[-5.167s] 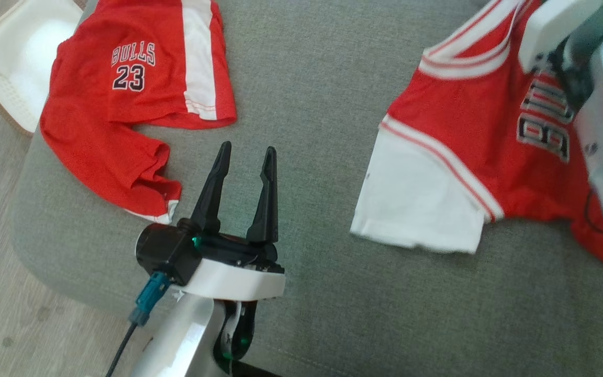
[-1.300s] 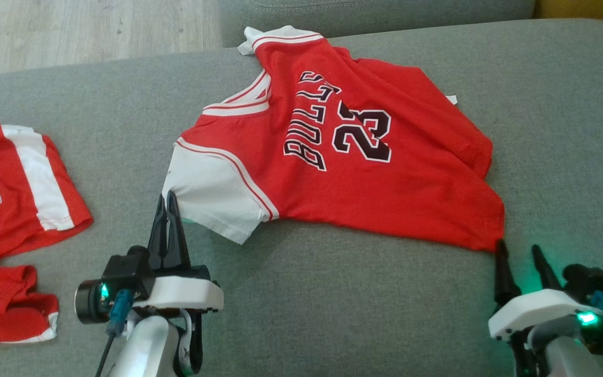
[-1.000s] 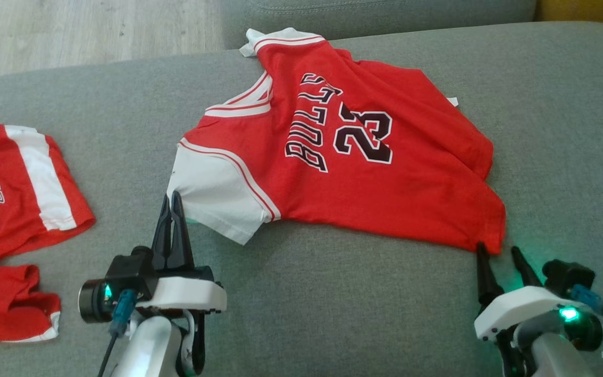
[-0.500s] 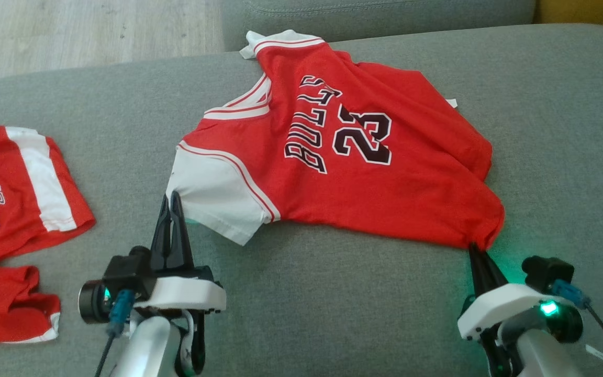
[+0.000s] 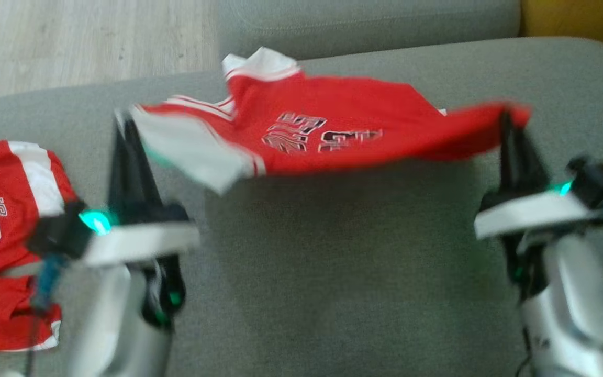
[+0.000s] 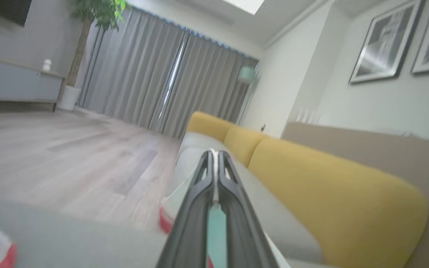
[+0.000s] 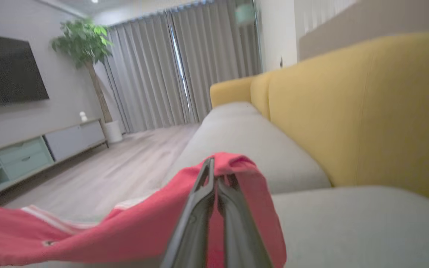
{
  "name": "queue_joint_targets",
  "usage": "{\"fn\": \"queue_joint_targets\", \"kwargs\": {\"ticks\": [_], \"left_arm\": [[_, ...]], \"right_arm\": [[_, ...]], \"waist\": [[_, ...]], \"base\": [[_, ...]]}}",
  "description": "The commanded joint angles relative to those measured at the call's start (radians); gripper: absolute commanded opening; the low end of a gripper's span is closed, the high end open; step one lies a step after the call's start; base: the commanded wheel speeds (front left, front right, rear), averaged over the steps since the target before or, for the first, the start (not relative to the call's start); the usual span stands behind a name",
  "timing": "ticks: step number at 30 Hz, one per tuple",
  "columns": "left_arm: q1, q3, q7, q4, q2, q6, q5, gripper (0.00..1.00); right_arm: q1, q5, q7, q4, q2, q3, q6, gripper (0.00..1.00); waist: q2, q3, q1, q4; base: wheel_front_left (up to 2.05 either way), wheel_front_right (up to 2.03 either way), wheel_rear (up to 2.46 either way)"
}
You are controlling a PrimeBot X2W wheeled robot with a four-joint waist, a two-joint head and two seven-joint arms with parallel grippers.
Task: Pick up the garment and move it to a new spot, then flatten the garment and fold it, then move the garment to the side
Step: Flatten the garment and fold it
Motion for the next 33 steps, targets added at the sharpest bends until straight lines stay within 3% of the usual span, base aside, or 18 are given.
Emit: {"fn": "queue_joint_targets", "kwargs": {"ticks": [1, 8, 12, 17, 21, 27, 33], "left_arm": [[-0.104, 0.051, -0.009, -0.078, 0.006, -0.011, -0.016, 0.0], [-0.247, 0.071, -0.006, -0.224, 0.007, -0.022, -0.053, 0.0], [-0.294, 0.062, 0.051, -0.347, 0.017, -0.014, -0.058, 0.0], [-0.305, 0.075, 0.182, -0.496, 0.029, 0.043, -0.086, 0.0], [-0.354, 0.084, 0.294, -0.535, 0.077, 0.078, -0.068, 0.0], [-0.529, 0.09, 0.343, -0.32, 0.12, 0.051, -0.073, 0.0], [-0.835, 0.107, 0.266, 0.028, 0.166, -0.012, -0.046, 0.0]], "right_arm": [[-0.072, -0.008, 0.017, -0.092, -0.011, 0.013, 0.007, 0.0], [-0.161, -0.004, 0.117, -0.3, -0.064, 0.017, 0.007, 0.0], [-0.167, 0.0, 0.202, -0.43, -0.089, 0.029, 0.007, 0.0], [-0.116, 0.014, 0.348, -0.592, -0.064, -0.01, 0.007, 0.0], [-0.102, 0.029, 0.471, -0.686, -0.034, -0.037, 0.007, 0.0], [-0.269, 0.066, 0.519, -0.576, -0.027, -0.044, 0.007, 0.0], [-0.623, 0.053, 0.395, -0.242, -0.098, 0.024, 0.007, 0.0]], "waist": [[0.0, -0.014, 0.0, 0.001], [0.0, -0.059, 0.0, -0.001], [0.0, -0.089, 0.0, -0.004], [0.0, -0.099, 0.0, -0.005], [0.0, -0.055, 0.0, -0.008], [0.0, 0.087, 0.0, -0.018], [0.0, 0.248, 0.0, -0.034]], "base": [[0.0, 0.0, 0.0], [0.0, 0.0, 0.0], [0.0, 0.0, 0.0], [0.0, 0.0, 0.0], [0.0, 0.0, 0.0], [0.0, 0.0, 0.0], [0.0, 0.0, 0.0]]}}
